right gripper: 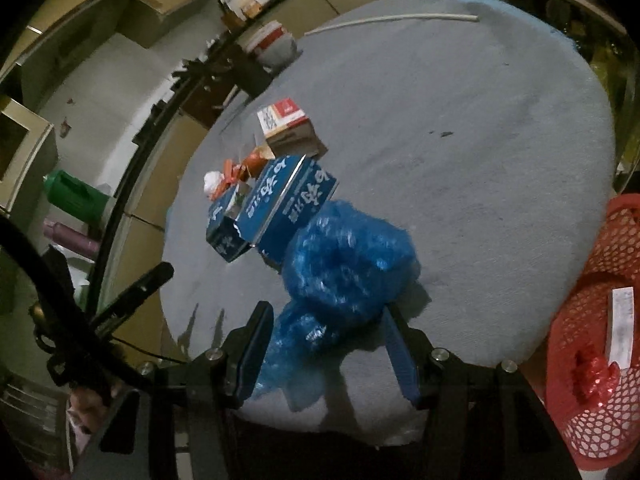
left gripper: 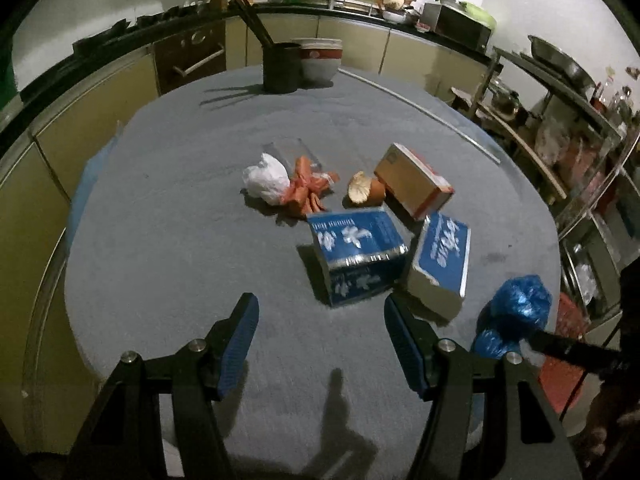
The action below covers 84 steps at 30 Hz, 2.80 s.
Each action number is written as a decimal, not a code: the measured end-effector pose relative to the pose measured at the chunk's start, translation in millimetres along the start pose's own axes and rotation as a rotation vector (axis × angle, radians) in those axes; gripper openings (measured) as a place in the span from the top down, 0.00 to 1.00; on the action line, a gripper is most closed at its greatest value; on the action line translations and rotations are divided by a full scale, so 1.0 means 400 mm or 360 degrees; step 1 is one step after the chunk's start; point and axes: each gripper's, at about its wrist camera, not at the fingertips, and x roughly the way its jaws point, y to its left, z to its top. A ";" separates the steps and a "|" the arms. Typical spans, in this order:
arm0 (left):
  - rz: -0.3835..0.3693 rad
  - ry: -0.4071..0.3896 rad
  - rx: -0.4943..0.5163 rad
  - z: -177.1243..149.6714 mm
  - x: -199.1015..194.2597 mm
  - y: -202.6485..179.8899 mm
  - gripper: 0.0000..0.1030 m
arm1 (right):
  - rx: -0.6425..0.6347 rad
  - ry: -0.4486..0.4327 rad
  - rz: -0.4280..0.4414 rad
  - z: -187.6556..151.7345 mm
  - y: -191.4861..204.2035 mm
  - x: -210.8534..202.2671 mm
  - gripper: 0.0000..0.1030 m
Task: Collect trash
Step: 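Grasp the blue plastic bag with the right tool, then move the left tool to the flattened blue toothpaste box while the right tool holds the blue bag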
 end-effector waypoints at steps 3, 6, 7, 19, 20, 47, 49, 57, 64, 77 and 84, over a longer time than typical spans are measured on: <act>0.0003 0.0012 0.0002 0.018 0.007 0.008 0.36 | -0.0001 0.0029 -0.0034 0.013 0.019 0.028 0.42; -0.0061 0.0008 -0.0004 0.015 0.002 -0.002 0.32 | 0.0019 0.0051 -0.0074 0.027 0.025 0.051 0.42; -0.0061 0.0004 0.0007 0.012 0.001 -0.008 0.31 | 0.0033 0.0055 -0.0092 0.031 0.025 0.058 0.42; -0.0151 0.0023 0.0109 0.013 0.009 -0.099 0.31 | -0.0035 0.0015 -0.0166 0.045 0.033 0.102 0.65; -0.0164 0.0022 0.0131 0.020 0.012 -0.114 0.31 | -0.0040 0.0004 -0.0166 0.044 0.031 0.098 0.66; -0.0252 0.0201 0.0507 0.085 0.197 -0.323 0.43 | 0.0192 -0.0215 -0.0147 0.037 -0.152 -0.075 0.65; -0.0254 0.0203 0.0534 0.078 0.193 -0.330 0.50 | 0.0204 -0.0199 -0.0106 0.038 -0.154 -0.078 0.65; -0.0299 0.0192 0.0532 0.047 0.169 -0.310 0.53 | 0.0171 -0.0248 -0.0071 0.033 -0.133 -0.097 0.46; -0.0244 0.0177 0.0469 0.032 0.153 -0.240 0.53 | 0.0162 -0.0326 -0.0053 0.029 -0.128 -0.119 0.31; -0.0244 0.0150 0.0361 0.046 0.131 -0.137 0.48 | 0.0098 -0.0323 -0.0063 0.016 -0.104 -0.107 0.31; -0.0291 0.0081 0.0507 0.077 0.119 -0.234 0.32 | 0.0108 -0.0317 -0.0062 0.013 -0.107 -0.107 0.31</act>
